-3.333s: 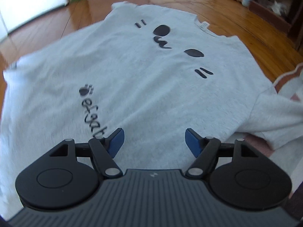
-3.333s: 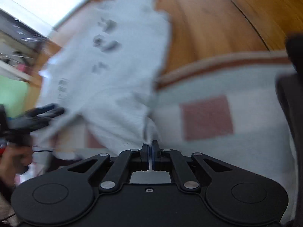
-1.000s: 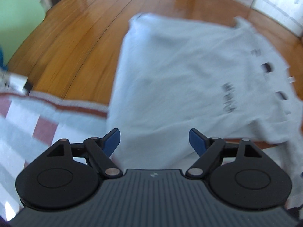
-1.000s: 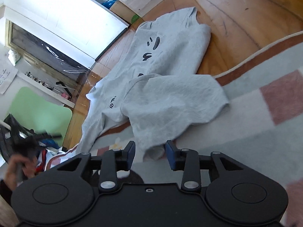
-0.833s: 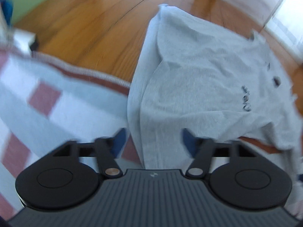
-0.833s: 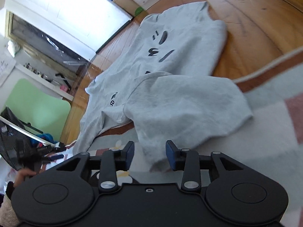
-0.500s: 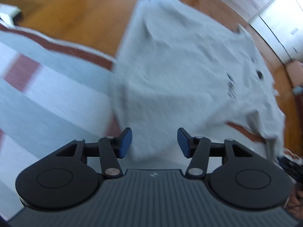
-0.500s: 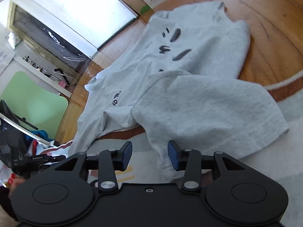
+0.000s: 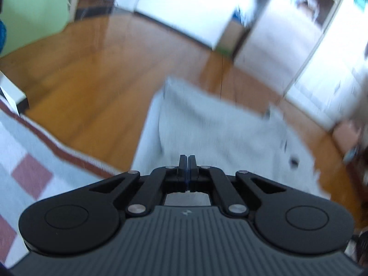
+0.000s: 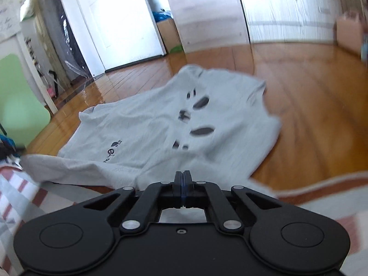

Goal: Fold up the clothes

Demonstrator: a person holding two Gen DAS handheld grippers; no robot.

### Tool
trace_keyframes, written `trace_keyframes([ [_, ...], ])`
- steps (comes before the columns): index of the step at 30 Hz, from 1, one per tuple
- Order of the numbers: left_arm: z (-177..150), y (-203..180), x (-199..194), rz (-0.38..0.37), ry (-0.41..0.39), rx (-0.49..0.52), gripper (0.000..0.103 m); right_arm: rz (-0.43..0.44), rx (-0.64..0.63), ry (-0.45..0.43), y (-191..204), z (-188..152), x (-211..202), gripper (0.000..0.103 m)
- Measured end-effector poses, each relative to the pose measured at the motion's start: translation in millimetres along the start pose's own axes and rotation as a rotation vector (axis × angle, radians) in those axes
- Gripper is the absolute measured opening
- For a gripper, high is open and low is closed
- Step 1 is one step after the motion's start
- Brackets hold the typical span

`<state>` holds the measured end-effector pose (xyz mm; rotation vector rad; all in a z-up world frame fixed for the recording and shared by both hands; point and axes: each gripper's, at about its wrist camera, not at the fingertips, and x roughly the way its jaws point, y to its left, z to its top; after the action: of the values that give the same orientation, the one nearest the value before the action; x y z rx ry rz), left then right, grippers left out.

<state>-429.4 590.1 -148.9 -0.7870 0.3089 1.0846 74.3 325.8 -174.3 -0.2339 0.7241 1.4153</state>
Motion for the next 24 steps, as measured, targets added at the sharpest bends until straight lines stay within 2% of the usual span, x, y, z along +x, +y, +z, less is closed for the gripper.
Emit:
trace_keyframes([
  [3,2.2,13.2,-2.5,-0.016,0.003,-0.054,0.0,0.008,-0.129,0.085,14.8,-0.5,-2.3,0.003],
  [4,-3.6,16.3,3.0,-0.011,0.053,-0.07,0.0,0.011,-0.176,0.116,21.3,-2.3,-1.1,0.007],
  [6,-17.6,19.8,13.1,0.016,0.142,-0.097,0.0,0.002,-0.264,0.157,38.4,-11.0,7.8,0.008],
  [8,-30.4,19.5,20.5,0.048,0.202,-0.107,0.003,0.004,-0.318,0.188,52.2,-18.4,21.0,0.015],
  [10,-31.8,17.5,24.2,0.091,0.206,-0.085,0.005,-0.013,-0.361,0.197,62.6,-21.5,36.1,0.026],
  [12,-30.3,14.2,27.0,0.135,0.191,-0.042,0.014,-0.027,-0.399,0.186,70.3,-20.5,48.8,0.033],
  [14,-28.5,12.2,32.5,0.18,0.176,-0.008,0.043,-0.029,-0.428,0.188,76.4,-17.2,62.1,0.063],
  [15,-27.4,14.9,38.5,0.197,0.172,-0.003,0.047,-0.019,-0.446,0.207,79.5,-16.5,69.8,0.064],
  [16,-28.8,16.3,41.3,0.211,0.171,-0.006,0.048,-0.004,-0.478,0.235,82.4,-16.5,78.0,0.063],
  [18,-30.7,20.1,45.5,0.223,0.184,-0.02,0.048,-0.013,-0.593,0.261,88.7,-19.0,85.0,0.019],
  [19,-31.7,22.0,47.7,0.229,0.191,-0.026,0.048,-0.02,-0.633,0.257,90.4,-18.5,83.6,0.004],
  [23,-31.4,34.0,45.0,0.229,0.199,-0.079,0.048,0.031,-0.509,0.162,74.9,1.2,44.5,0.004],
  [24,-32.8,31.1,44.6,0.219,0.213,-0.06,0.048,0.032,-0.488,0.154,70.9,2.9,36.3,0.004],
])
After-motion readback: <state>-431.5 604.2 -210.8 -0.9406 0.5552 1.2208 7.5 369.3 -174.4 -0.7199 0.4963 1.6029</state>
